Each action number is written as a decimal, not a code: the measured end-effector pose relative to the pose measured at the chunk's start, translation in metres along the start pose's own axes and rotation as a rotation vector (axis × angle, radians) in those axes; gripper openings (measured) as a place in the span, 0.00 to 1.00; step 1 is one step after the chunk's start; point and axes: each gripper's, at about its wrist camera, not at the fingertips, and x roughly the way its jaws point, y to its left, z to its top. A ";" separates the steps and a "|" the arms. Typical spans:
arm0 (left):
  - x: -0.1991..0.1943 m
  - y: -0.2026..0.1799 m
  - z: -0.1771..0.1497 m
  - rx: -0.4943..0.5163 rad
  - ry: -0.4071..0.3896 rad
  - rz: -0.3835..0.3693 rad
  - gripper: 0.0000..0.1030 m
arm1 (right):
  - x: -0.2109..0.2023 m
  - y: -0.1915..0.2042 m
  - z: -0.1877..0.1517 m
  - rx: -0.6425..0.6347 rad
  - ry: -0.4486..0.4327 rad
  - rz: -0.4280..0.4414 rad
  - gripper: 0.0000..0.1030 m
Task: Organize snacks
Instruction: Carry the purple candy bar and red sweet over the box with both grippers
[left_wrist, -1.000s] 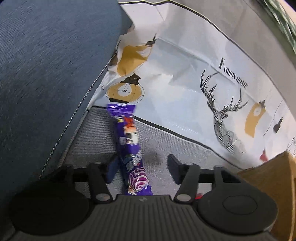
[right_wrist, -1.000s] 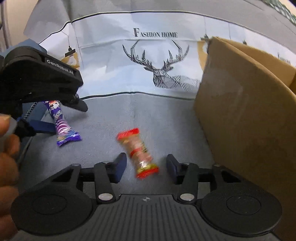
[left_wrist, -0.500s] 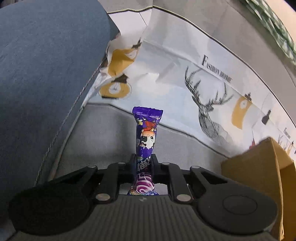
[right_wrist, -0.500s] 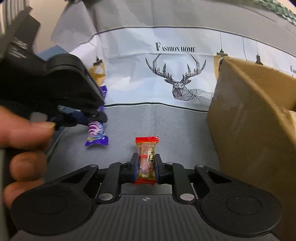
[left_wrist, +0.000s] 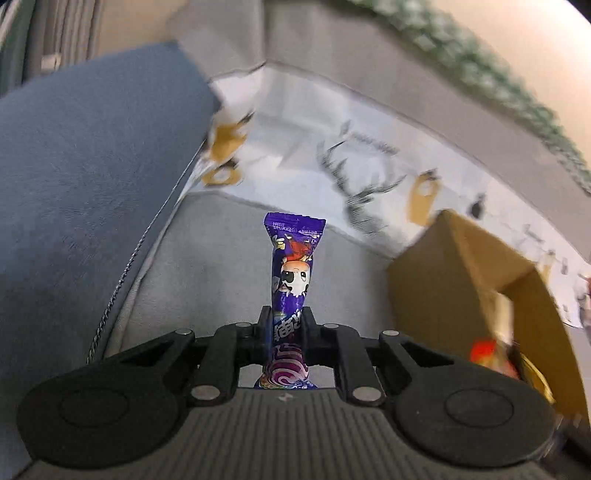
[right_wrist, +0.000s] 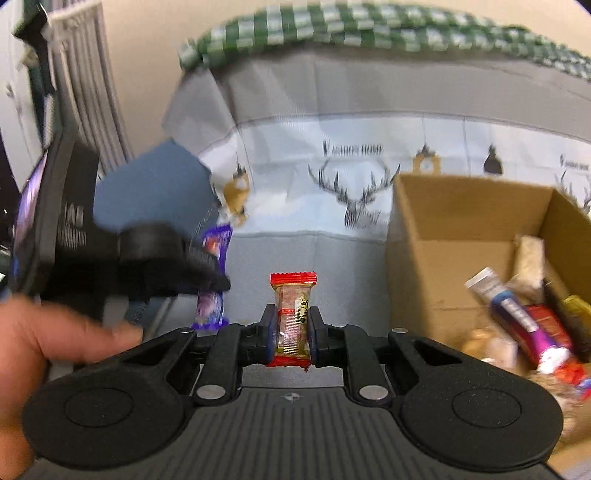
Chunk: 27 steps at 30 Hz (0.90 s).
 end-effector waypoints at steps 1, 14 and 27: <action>-0.012 -0.006 -0.008 0.029 -0.036 -0.002 0.15 | -0.013 -0.005 0.001 -0.006 -0.024 0.011 0.17; -0.095 -0.072 -0.100 0.184 -0.201 -0.189 0.15 | -0.135 -0.105 -0.019 0.036 -0.253 -0.099 0.17; -0.090 -0.086 -0.114 0.256 -0.167 -0.176 0.15 | -0.146 -0.137 -0.030 0.077 -0.345 -0.096 0.17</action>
